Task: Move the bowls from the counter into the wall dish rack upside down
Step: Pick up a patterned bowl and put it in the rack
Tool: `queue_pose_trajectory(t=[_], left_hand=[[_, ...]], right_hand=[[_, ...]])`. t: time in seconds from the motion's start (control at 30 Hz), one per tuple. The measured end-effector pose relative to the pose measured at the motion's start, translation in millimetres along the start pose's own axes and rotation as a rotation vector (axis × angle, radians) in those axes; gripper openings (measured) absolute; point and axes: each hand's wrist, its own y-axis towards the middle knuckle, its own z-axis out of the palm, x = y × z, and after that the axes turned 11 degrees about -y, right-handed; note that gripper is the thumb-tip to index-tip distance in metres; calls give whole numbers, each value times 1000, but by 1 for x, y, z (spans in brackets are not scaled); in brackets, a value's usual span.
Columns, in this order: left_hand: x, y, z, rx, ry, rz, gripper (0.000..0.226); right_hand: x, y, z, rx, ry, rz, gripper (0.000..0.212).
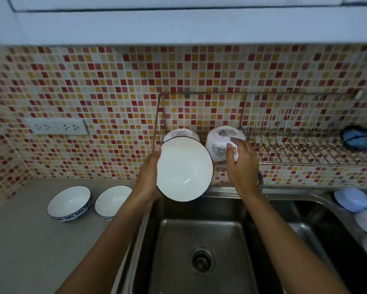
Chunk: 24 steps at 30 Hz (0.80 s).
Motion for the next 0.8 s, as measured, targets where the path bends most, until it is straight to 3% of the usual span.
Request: queue_pose_trajectory(t=[0.1, 0.27, 0.5, 0.7, 0.8], left_hand=[[-28, 13, 16, 20, 58, 98, 53], [-61, 44, 44, -13, 223, 292, 55], [-85, 81, 80, 1, 402, 526, 47], [-82, 107, 82, -9, 718, 834, 61], [-69, 117, 71, 33, 873, 887, 70]], right_hand=[[-20, 9, 11, 130, -236, -11, 59], [-29, 2, 25, 177, -558, -102, 62], [-28, 1, 24, 171, -618, -94, 64], [-27, 1, 25, 174, -633, -82, 63], [-28, 1, 27, 177, -629, -80, 63]])
